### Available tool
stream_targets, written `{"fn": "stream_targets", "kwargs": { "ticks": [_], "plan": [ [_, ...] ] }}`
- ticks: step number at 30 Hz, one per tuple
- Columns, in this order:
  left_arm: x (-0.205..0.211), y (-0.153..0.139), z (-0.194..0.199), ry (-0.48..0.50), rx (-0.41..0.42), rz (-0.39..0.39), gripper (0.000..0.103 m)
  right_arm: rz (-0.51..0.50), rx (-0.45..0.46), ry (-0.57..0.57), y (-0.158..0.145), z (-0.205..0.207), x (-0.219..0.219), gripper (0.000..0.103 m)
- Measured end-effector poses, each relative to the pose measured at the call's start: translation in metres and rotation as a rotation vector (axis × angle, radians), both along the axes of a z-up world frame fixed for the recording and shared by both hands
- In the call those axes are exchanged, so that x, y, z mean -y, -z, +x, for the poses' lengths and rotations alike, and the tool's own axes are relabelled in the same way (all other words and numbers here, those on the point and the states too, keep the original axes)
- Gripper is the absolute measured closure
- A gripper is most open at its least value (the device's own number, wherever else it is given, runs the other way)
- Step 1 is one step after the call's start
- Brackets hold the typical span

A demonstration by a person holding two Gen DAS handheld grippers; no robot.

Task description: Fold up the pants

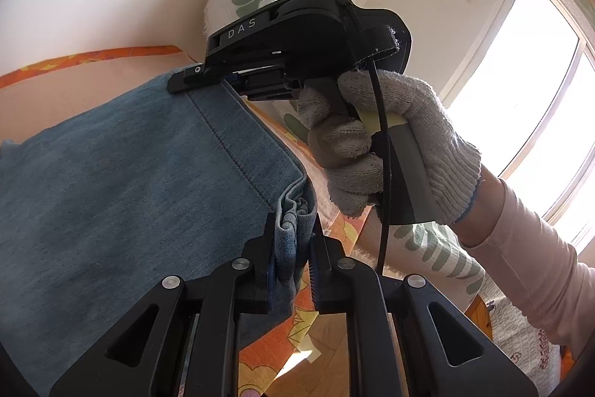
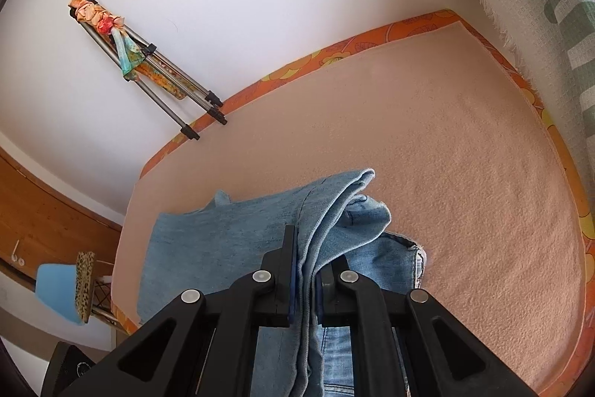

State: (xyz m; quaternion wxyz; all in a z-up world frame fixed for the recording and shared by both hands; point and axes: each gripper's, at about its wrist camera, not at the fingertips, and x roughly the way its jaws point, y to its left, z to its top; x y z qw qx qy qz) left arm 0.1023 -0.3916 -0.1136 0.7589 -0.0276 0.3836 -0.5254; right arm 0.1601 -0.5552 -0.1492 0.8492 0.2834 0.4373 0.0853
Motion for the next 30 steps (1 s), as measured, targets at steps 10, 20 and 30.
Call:
{"fn": "stream_targets", "kwargs": {
  "ticks": [10,20,30],
  "plan": [
    [-0.019,0.001,0.010,0.041,-0.036,0.059,0.077,-0.017,-0.050,0.030,0.034,0.005,0.015,0.098],
    [-0.157,-0.053,0.003,-0.170,0.028,0.060,0.068,-0.178,-0.083,0.016,0.032,0.012,0.007,0.081],
    [-0.365,-0.010,0.027,-0.631,-0.044,0.126,0.061,-0.398,0.016,0.012,-0.031,0.001,-0.036,0.056]
  ]
}}
